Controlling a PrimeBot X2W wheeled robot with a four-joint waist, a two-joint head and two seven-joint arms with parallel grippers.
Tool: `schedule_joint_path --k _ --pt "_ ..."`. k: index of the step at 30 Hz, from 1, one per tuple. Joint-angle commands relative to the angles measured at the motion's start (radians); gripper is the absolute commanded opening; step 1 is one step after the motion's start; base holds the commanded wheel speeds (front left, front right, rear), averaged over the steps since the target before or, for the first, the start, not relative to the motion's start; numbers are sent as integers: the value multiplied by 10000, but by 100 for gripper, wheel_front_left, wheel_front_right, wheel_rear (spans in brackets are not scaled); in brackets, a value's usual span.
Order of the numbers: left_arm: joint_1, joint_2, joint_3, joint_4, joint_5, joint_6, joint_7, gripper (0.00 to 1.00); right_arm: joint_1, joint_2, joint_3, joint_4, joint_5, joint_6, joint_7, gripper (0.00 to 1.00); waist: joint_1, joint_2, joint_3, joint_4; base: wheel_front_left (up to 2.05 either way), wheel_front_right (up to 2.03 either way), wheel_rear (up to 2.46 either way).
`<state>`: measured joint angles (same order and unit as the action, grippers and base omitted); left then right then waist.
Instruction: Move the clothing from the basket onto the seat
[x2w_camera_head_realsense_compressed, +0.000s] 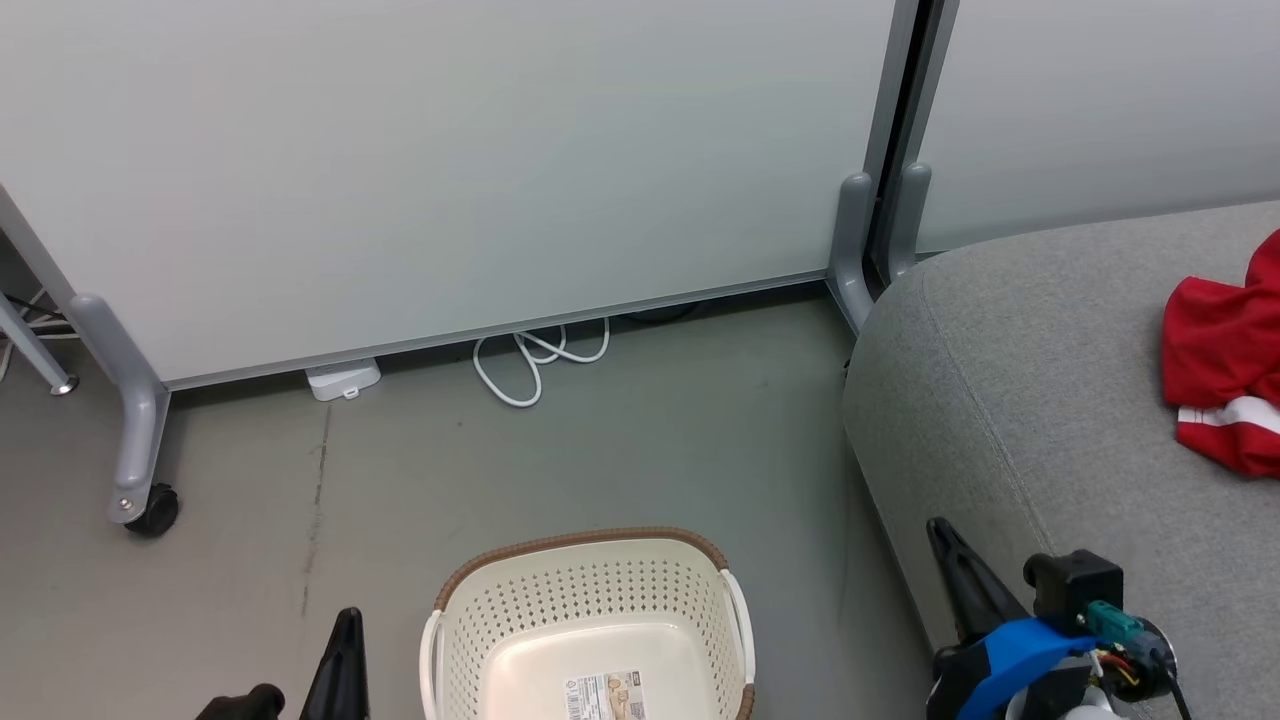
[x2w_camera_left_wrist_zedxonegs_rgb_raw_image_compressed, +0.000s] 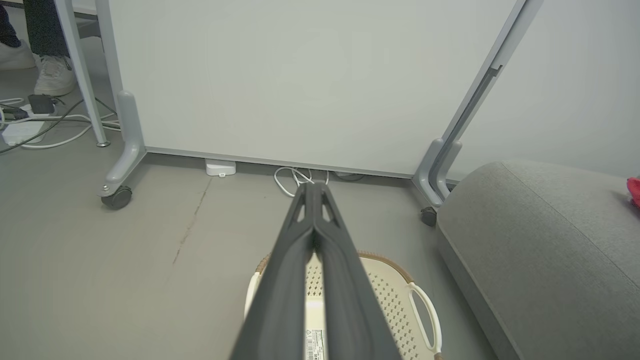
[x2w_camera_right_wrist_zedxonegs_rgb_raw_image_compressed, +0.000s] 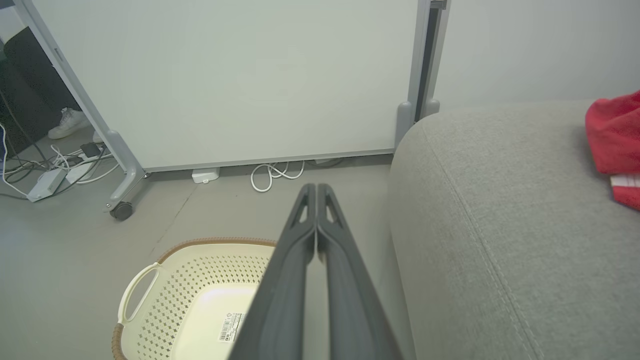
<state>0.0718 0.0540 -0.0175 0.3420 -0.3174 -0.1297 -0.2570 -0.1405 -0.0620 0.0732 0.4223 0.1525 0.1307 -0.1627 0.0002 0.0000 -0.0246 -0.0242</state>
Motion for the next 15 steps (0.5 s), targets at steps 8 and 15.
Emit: schedule_joint_path --k 8,15 --pt "124 -32 65 373 -613 0 188 0 299 7 -111 373 685 0 195 0 0 0 9 6 0 0 0" --pt "-81 -32 192 233 -1819 -1 532 0 302 19 -281 145 2048 0 443 0 0 0 24 19 0 0 0"
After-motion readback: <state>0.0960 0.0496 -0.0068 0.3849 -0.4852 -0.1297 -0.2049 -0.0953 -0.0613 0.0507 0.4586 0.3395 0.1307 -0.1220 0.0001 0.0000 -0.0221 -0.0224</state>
